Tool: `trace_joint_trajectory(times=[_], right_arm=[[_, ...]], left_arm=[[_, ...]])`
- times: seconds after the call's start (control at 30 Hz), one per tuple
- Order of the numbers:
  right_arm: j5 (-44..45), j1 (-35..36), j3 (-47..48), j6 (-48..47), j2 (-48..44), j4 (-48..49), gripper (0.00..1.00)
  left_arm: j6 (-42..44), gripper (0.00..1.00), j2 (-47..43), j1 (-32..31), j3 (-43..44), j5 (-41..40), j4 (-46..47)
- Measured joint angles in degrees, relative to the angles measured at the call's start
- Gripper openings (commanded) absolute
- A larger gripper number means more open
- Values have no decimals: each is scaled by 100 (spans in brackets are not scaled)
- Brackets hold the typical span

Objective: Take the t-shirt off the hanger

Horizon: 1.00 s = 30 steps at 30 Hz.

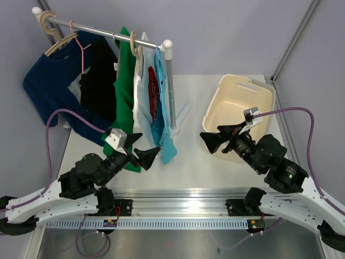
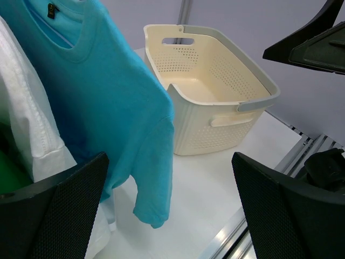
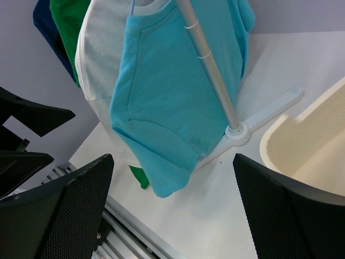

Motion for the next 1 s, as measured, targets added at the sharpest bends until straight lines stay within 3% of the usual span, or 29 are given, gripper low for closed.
trace_joint_trajectory(times=[0.27, 0.43, 0.6, 0.77, 0.9, 1.0], right_arm=[[28, 0, -160, -22, -96, 168, 100], [103, 0, -260, -26, -63, 343, 99], [186, 0, -721, -63, -136, 739, 100], [127, 0, -761, -74, -42, 813, 99], [114, 0, -719, -85, 33, 809, 99], [111, 0, -719, -87, 72, 809, 100]], left_arm=[[120, 99, 293, 0, 284, -525, -179], [496, 99, 1425, 0, 2170, -1392, -844], [1609, 99, 2229, 243, 3713, -2962, -953], [2114, 99, 2350, 1593, 4009, -3287, -1036], [1943, 99, 2494, 2822, 4085, -2885, -1292], [1685, 99, 2793, 3226, 4229, -2238, -1530]])
